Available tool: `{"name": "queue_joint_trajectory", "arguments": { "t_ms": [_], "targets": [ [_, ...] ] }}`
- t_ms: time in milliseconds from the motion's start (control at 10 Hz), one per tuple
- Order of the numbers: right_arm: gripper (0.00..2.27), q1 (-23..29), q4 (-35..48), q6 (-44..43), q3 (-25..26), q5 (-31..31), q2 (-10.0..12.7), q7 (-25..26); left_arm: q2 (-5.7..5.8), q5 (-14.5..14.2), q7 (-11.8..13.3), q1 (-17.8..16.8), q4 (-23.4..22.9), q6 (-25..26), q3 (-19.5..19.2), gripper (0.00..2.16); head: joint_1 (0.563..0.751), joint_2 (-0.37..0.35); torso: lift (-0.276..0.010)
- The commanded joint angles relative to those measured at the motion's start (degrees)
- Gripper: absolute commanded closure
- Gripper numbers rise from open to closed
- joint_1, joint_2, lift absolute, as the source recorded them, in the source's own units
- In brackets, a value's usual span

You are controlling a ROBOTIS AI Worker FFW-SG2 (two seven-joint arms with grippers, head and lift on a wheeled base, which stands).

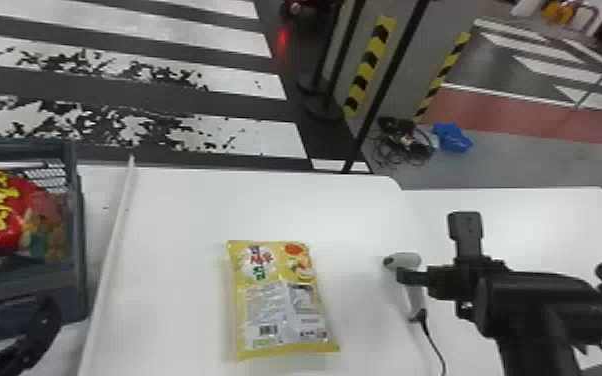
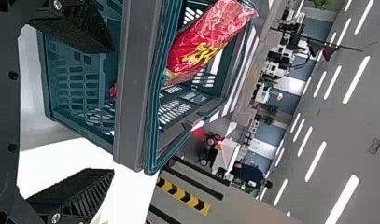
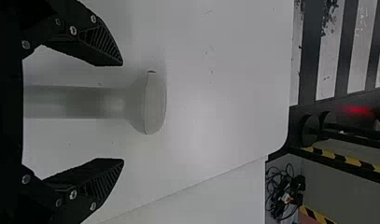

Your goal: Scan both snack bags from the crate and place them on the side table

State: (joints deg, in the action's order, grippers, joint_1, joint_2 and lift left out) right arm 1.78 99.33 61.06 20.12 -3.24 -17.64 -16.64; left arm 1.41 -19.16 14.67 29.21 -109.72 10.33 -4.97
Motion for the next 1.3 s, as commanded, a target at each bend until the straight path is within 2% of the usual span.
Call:
{"name": "queue_joint_trajectory", "arguments": {
  "t_ms": [0,300,500,800,1200],
  "targets": [
    [0.11,0.95,4.64,3.77,0.71,0.43,0.33,0.82,0.00,0.00,0.00,-0.03,-0.06,0.00,-0.04,0.08,0.695,-0.350,-0.095],
    [0.11,3.59,16.86,17.48,0.36,3.33,2.00,0.56,-0.18,0.00,0.00,-0.03,0.29,0.00,-0.04,0.08,0.695,-0.350,-0.095],
    [0.11,4.03,23.98,28.38,-2.46,5.00,3.49,-0.32,-0.18,0.00,0.18,-0.03,0.47,0.00,-0.04,0.08,0.695,-0.315,-0.095],
    [0.11,5.26,29.78,29.03,-6.59,5.17,5.34,-1.73,-0.09,-0.26,0.36,0.15,0.82,-0.18,-0.30,0.08,0.695,-0.213,-0.095],
    [0.12,7.72,28.81,29.03,-7.29,10.36,6.39,-3.14,-0.09,-0.44,0.36,-0.03,1.44,-0.35,-0.22,0.08,0.695,-0.135,-0.095]
  ]
}}
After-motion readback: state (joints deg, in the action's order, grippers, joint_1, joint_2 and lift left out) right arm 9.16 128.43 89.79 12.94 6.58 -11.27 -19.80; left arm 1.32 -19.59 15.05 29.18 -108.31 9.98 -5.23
